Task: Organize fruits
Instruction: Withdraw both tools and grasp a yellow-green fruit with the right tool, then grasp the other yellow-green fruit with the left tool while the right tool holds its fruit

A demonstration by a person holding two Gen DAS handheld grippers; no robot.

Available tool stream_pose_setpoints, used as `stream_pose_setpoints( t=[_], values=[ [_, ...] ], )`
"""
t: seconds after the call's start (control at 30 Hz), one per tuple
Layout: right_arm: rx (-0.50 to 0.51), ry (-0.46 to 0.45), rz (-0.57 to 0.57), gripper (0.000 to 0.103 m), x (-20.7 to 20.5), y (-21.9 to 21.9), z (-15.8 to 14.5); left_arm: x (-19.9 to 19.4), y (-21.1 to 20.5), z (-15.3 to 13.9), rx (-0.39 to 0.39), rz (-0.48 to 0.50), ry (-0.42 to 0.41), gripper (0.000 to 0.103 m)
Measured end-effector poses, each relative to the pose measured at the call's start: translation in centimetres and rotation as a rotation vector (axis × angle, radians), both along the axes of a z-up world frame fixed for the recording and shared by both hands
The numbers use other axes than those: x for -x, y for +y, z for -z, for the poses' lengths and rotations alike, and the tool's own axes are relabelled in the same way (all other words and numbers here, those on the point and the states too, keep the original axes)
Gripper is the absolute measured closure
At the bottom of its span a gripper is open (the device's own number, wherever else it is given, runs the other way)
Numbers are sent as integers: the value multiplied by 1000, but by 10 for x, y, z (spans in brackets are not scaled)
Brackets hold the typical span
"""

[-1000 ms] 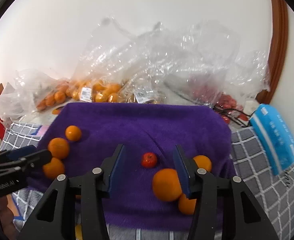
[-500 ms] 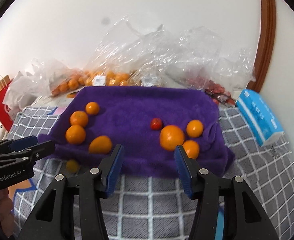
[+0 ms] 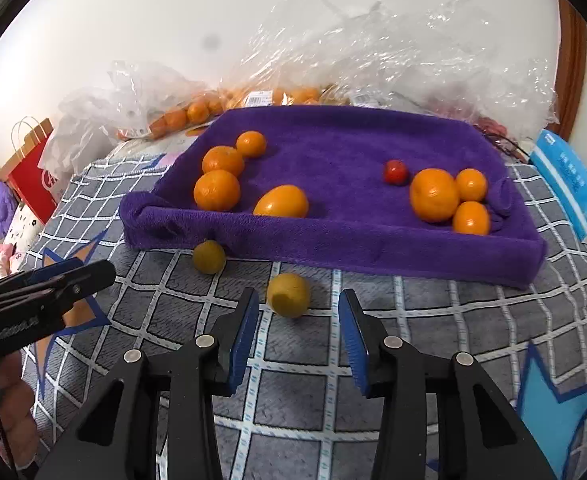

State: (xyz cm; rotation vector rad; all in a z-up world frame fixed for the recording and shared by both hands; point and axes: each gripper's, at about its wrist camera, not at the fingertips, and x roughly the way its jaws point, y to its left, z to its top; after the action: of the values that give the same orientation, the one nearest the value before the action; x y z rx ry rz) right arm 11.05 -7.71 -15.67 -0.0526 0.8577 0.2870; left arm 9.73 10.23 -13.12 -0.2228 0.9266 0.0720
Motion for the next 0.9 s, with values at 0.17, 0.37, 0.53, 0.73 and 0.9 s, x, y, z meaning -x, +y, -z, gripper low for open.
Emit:
stream_pose_setpoints(
  t=[0.17,0.37,0.53,0.73,0.9],
  values=[
    [-8,36,-13,64,-13,7,12,-1,1,7,5,-6,17,47],
    [4,13,-27,77,-10,5,11,0,-4,11,22,-10,4,47],
    [31,-21,9,77,-6,-19,5,-1,-15,17,5,-27,-1,47],
    [63,-2,69,77,-12,-51,8,-1,-29,20,-53,-18,-10,47],
    [98,-20,87,77,-12,-63,9,0,-30,20,-67,-16,-20,45]
  ],
)
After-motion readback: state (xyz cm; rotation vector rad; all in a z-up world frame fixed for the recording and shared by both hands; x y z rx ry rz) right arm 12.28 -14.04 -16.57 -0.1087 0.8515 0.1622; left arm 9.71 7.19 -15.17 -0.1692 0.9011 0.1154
